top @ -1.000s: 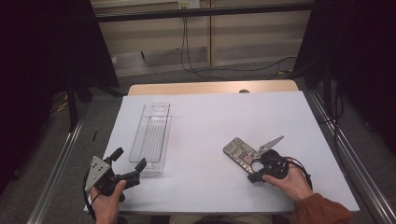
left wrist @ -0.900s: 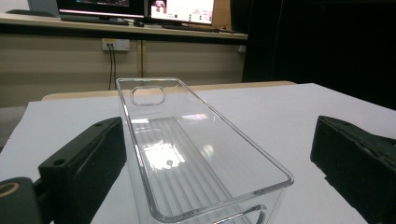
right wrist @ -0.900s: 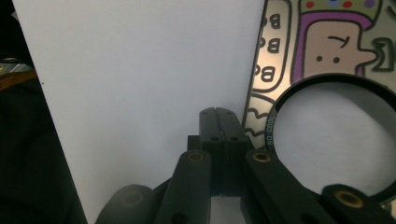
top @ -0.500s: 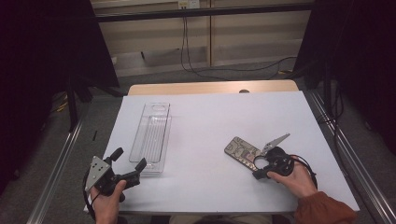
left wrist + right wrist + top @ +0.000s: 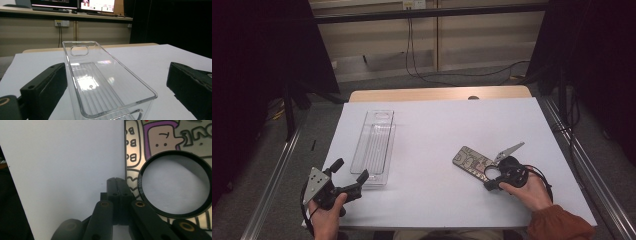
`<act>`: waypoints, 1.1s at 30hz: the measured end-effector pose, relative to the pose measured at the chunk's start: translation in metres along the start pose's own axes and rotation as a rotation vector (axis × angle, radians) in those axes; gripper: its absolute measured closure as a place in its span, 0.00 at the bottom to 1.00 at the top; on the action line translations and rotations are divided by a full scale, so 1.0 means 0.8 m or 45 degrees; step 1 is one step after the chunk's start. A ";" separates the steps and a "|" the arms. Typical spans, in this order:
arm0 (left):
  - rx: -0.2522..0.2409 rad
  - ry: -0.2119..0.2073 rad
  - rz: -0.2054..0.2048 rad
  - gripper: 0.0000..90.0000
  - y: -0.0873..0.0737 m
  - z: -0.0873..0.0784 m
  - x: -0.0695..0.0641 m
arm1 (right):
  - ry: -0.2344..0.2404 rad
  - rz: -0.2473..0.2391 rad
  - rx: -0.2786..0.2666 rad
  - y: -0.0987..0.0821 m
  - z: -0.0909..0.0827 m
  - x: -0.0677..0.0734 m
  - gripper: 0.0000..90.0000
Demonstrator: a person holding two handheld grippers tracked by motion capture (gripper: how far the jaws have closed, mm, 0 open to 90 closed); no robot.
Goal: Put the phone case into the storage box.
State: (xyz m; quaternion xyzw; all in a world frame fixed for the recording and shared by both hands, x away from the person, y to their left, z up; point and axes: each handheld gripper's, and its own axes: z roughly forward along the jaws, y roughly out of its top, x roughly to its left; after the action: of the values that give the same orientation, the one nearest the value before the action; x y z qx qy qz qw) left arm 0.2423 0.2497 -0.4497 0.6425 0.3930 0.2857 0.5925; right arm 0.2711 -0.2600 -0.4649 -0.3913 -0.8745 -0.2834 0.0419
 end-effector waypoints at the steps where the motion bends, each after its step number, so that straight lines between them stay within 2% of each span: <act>1: -0.004 -0.006 0.001 0.04 0.000 0.000 0.000 | -0.001 0.007 -0.003 0.000 -0.001 -0.002 1.00; 13: 0.007 0.008 0.001 0.04 0.000 0.000 0.000 | -0.034 0.038 -0.014 -0.003 -0.005 -0.010 1.00; 18: 0.006 0.007 -0.002 0.04 0.000 0.000 0.000 | -0.056 0.063 -0.020 -0.004 -0.008 -0.014 1.00; 21: 0.004 -0.004 -0.005 0.04 -0.001 0.001 0.000 | -0.070 0.058 -0.021 -0.004 -0.009 -0.016 1.00; 24: 0.006 -0.012 -0.006 0.04 -0.001 0.001 0.000 | -0.129 0.060 -0.033 -0.004 -0.011 -0.017 1.00; 33: 0.009 -0.014 -0.005 0.04 -0.001 0.001 0.000 | -0.126 0.096 -0.064 -0.006 -0.014 -0.029 1.00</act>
State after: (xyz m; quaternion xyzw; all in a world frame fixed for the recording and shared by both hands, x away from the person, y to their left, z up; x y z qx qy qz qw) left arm 0.2429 0.2489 -0.4506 0.6455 0.3920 0.2795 0.5930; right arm 0.2821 -0.2834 -0.4647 -0.4385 -0.8527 -0.2838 -0.0006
